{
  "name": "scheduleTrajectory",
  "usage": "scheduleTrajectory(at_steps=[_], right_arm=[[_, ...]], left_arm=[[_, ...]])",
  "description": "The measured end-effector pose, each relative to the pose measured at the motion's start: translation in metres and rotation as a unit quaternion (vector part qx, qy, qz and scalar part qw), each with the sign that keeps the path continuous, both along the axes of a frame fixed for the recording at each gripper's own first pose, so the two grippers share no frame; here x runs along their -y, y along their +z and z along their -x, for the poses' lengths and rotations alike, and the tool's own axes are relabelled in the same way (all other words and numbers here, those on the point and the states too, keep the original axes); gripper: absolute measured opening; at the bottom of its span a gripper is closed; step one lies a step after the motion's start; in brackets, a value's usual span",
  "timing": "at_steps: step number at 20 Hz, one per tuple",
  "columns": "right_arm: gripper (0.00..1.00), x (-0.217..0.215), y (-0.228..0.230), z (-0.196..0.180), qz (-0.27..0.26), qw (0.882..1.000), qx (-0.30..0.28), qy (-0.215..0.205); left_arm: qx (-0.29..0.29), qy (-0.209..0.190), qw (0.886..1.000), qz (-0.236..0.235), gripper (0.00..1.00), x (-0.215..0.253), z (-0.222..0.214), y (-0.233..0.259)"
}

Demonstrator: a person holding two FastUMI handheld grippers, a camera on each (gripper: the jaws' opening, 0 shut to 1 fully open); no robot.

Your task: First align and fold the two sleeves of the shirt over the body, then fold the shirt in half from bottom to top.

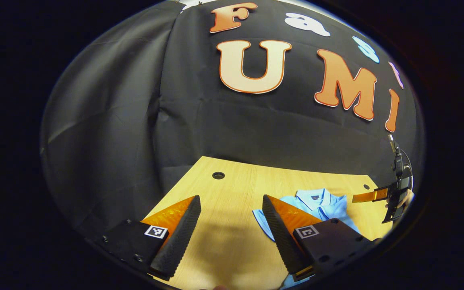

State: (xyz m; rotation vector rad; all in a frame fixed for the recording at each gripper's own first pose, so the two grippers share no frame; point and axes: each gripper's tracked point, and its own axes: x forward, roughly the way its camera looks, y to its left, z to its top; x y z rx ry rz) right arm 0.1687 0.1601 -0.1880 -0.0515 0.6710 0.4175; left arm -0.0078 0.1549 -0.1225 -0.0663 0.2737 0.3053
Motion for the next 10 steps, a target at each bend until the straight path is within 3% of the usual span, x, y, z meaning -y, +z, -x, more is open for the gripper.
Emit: scheduleTrajectory(at_steps=[10], right_arm=[[0.98,0.049,0.045,0.007,0.0,0.997,0.067,-0.044]], left_arm=[[-0.067,-0.023,0.997,0.018,1.0,0.026,-0.055,-0.042]])
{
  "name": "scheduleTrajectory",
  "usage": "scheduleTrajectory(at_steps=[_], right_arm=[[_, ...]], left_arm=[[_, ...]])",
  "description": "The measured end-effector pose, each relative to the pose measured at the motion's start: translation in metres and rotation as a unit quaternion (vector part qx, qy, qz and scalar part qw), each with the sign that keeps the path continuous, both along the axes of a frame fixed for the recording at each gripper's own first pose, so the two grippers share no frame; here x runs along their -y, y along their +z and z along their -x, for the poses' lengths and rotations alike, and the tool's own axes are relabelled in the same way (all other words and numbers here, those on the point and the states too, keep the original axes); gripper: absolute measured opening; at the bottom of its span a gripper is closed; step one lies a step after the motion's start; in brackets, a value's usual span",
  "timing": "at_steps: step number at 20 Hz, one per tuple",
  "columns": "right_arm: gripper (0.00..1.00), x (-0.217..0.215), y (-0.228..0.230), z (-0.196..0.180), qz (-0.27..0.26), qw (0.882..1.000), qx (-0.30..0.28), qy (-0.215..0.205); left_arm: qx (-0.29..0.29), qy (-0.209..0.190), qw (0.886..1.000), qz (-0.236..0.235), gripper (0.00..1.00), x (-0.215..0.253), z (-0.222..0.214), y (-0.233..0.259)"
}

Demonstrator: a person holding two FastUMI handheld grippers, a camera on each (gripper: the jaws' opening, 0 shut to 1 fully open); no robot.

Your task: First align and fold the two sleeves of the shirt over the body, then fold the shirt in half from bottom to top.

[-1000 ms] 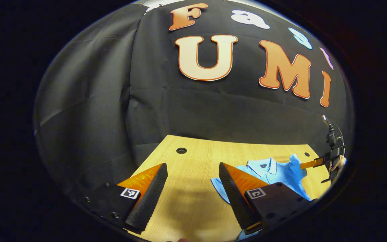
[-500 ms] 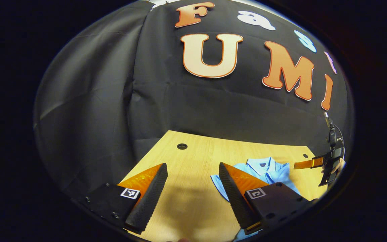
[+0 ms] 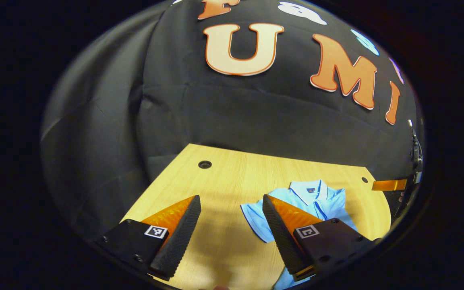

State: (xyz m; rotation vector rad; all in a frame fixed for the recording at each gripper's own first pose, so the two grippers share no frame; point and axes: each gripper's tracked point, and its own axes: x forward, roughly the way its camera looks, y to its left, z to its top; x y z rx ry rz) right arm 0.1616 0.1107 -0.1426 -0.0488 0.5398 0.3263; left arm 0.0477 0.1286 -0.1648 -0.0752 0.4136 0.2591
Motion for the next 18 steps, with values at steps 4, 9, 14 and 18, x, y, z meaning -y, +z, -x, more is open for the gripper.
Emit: scheduleTrajectory(at_steps=[4,9,14,18], right_arm=[[0.99,0.02,0.014,0.007,-0.002,1.0,0.016,-0.004],[0.99,0.048,0.024,0.021,-0.01,1.0,0.018,-0.01],[0.98,0.085,0.021,0.03,-0.014,0.999,0.008,-0.03],[0.98,0.114,0.015,0.031,-0.018,0.999,0.001,-0.052]], left_arm=[[-0.063,-0.016,0.998,0.018,1.0,0.018,-0.021,-0.031],[-0.134,-0.017,0.99,0.048,1.0,0.032,-0.053,-0.06],[-0.207,-0.024,0.975,0.081,1.0,0.042,-0.08,-0.097],[-0.266,-0.016,0.959,0.092,1.0,0.05,-0.087,-0.133]])
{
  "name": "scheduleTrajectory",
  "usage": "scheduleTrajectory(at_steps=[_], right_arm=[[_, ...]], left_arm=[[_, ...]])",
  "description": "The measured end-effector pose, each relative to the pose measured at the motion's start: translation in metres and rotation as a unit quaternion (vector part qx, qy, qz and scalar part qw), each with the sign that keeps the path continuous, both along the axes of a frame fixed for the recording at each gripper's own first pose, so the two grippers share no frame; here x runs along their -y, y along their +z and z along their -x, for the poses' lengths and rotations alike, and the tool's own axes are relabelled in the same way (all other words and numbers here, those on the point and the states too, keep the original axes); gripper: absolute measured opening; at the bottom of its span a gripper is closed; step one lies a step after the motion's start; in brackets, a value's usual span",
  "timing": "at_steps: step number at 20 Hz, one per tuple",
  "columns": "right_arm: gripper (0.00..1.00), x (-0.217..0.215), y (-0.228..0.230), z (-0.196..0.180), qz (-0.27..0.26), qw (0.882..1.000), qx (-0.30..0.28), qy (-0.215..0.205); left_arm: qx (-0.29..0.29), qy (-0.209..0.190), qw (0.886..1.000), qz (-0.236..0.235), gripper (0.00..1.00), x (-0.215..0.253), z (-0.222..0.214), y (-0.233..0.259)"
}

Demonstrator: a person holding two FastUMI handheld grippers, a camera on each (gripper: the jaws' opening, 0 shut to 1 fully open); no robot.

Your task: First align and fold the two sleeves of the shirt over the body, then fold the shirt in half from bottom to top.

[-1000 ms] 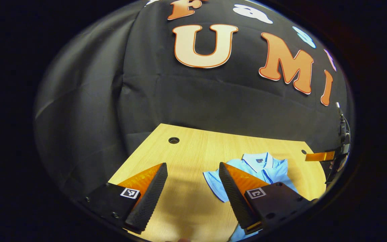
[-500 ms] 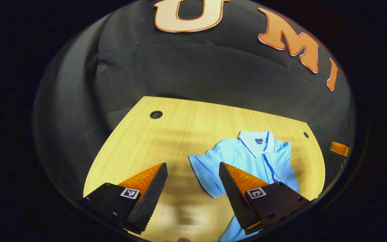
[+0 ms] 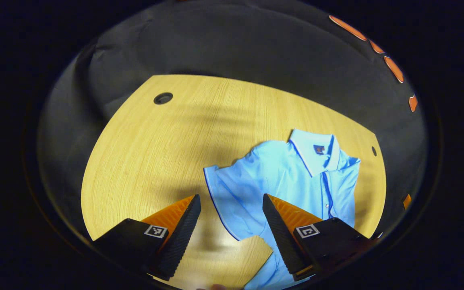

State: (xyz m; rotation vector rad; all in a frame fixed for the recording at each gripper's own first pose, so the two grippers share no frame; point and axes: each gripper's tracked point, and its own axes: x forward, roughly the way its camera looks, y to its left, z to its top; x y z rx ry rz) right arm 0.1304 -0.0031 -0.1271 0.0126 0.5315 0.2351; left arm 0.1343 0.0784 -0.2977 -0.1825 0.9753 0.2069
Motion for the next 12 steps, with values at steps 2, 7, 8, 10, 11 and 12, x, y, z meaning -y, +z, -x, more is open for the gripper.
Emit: scheduleTrajectory(at_steps=[2,7,8,10,11,12], right_arm=[[0.98,0.011,-0.003,0.0,-0.008,1.0,-0.006,-0.01],[0.98,0.03,-0.015,0.0,-0.015,0.999,-0.023,-0.027],[0.98,0.031,-0.015,0.0,-0.017,0.999,-0.025,-0.028],[0.98,0.035,-0.017,-0.002,-0.018,0.999,-0.027,-0.031],[0.98,0.035,-0.017,-0.002,-0.019,0.999,-0.029,-0.032],[0.98,0.035,-0.017,-0.003,-0.02,0.999,-0.031,-0.034]], left_arm=[[-0.019,0.008,1.0,0.004,1.0,0.0,-0.001,-0.013],[-0.042,0.02,0.999,0.007,0.99,-0.001,-0.004,-0.031],[-0.045,0.021,0.999,0.011,0.99,0.0,-0.004,-0.032],[-0.054,0.023,0.998,0.01,0.98,-0.001,-0.002,-0.036],[-0.059,0.029,0.998,0.006,1.0,-0.002,-0.001,-0.039],[-0.065,0.042,0.997,0.008,0.98,-0.003,0.001,-0.045]])
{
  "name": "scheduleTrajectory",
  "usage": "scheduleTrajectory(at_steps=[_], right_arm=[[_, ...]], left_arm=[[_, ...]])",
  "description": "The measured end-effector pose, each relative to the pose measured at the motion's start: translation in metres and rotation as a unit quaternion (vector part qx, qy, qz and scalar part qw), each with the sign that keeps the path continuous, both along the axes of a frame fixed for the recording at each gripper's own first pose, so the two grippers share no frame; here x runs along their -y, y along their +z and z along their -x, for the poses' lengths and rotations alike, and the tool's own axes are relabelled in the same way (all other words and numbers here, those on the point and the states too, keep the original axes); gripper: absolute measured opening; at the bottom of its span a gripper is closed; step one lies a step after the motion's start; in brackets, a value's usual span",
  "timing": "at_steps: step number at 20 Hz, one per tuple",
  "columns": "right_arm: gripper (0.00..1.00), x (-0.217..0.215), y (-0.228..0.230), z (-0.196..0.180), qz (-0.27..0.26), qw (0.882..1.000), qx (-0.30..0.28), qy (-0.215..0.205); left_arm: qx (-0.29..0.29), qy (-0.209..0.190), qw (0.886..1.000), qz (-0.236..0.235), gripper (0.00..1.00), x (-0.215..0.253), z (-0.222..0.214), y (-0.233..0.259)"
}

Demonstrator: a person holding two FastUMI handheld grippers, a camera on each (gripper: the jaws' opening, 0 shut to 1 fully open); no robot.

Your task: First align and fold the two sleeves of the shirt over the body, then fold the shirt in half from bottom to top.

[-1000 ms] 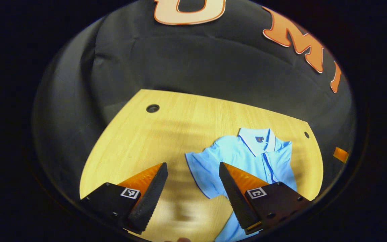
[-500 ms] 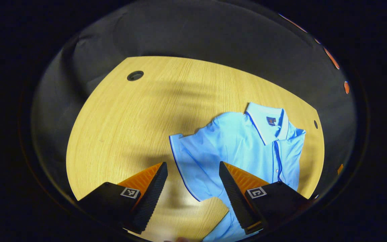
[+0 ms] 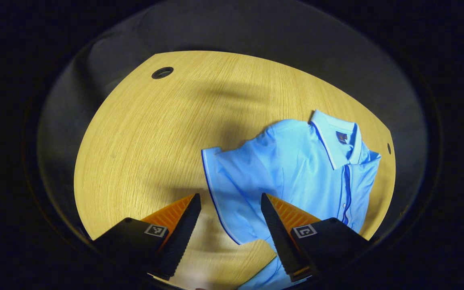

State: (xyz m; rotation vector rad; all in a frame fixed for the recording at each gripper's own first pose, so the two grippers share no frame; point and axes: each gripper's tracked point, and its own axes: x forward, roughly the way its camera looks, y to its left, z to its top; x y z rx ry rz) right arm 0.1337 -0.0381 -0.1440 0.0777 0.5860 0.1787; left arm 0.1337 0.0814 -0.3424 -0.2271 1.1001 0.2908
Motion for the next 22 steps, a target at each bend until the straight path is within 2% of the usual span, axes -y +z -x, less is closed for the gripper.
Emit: scheduleTrajectory(at_steps=[2,3,5,7,10,11,16,22], right_arm=[[0.99,0.0,0.0,0.0,-0.002,1.0,0.0,0.001],[0.99,0.0,-0.001,0.0,0.0,1.0,-0.001,0.002],[0.99,0.003,-0.006,-0.001,0.001,1.0,-0.007,-0.001],[0.99,0.002,-0.009,0.0,-0.011,1.0,-0.015,-0.004],[0.99,0.003,-0.014,0.0,-0.006,1.0,-0.017,-0.006],[0.99,0.003,-0.014,0.001,-0.004,1.0,-0.017,-0.006],[0.99,0.004,-0.008,-0.003,-0.01,1.0,-0.007,-0.012],[0.99,0.013,-0.004,-0.001,-0.005,1.0,-0.002,-0.019]], left_arm=[[-0.004,0.015,1.0,-0.002,0.8,-0.003,0.004,-0.005],[-0.006,0.009,1.0,-0.003,0.67,-0.003,0.001,-0.007],[-0.019,-0.01,1.0,-0.009,0.62,-0.003,0.003,-0.01],[-0.017,-0.009,1.0,-0.002,0.19,0.0,0.004,-0.002],[0.015,0.009,1.0,-0.021,0.19,-0.007,-0.006,0.011],[0.031,0.009,0.999,-0.022,0.09,-0.003,-0.005,0.021],[0.062,-0.058,0.995,-0.047,0.1,0.02,-0.014,0.072],[0.101,-0.164,0.977,-0.087,0.1,0.09,-0.033,0.13]])
